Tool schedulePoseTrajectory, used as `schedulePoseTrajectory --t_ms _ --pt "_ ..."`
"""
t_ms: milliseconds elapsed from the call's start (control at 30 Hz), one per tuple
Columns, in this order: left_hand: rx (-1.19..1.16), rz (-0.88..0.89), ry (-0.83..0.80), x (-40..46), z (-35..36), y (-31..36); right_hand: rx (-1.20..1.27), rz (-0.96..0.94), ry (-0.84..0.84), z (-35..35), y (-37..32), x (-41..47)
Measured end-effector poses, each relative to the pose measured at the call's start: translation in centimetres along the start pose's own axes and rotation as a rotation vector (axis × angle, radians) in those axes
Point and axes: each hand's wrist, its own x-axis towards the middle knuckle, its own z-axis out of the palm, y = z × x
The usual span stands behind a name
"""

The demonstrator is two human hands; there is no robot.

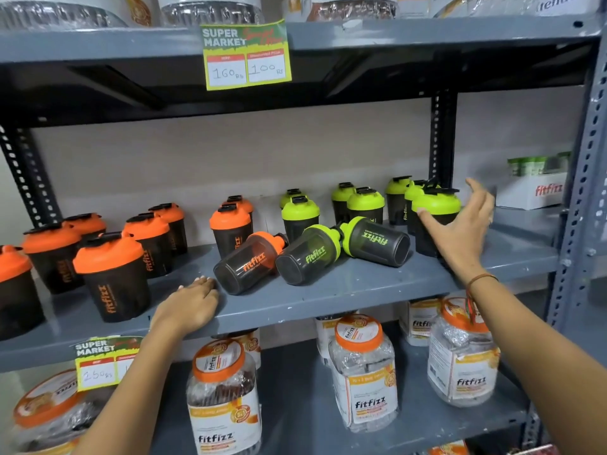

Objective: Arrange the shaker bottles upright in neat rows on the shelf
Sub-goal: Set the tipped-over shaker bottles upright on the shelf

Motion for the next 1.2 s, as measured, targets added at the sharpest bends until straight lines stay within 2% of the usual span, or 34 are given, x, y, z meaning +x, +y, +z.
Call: schedulePoseTrajectory --t_ms 67,100,167,267,300,367,500,600,767,867,1200 --pt "0.002 0.001 0.004 -0.1 -0.1 0.2 -0.002 -0.189 0.079 0.0 -2.6 0.3" --pt "0.006 0.000 0.004 -0.2 -0.2 0.4 -0.021 -0.278 0.025 0.3 -4.0 0.6" --pt "0.008 -0.001 0.002 -0.4 -0.4 0.7 -0.132 -0.366 -0.281 1.3 -6.2 1.4" --pt "0.005 0.000 0.000 -0.6 -0.5 0.9 -0.514 -0.301 -0.824 3.4 -7.9 1.4" --pt "0.006 -0.002 -0.001 -0.6 -0.6 0.9 -0.613 -0.280 -0.917 4.1 -8.1 1.2" --pt "0.014 -0.005 -0.004 -0.7 -0.6 0.9 -0.691 -0.245 -0.993 5.0 -7.9 0.8" --pt "0.023 0.002 -0.003 -0.9 -0.7 1.1 -0.668 -0.179 -0.951 5.4 -6.9 0.2" --pt "0.021 0.009 0.001 -0.7 -0.6 0.9 -0.539 -0.133 -0.882 4.8 -5.9 0.0" --pt "0.022 0.002 0.001 -0.3 -0.5 0.7 -0.003 0.043 -0.479 3.8 -5.8 -1.0" --pt "0.012 -0.001 0.008 -0.3 -0.3 0.6 0.223 0.112 -0.332 3.8 -5.8 -2.7" --pt "0.006 0.018 0.022 0.0 -0.1 0.4 0.224 0.233 -0.318 4.0 -4.1 -4.9"
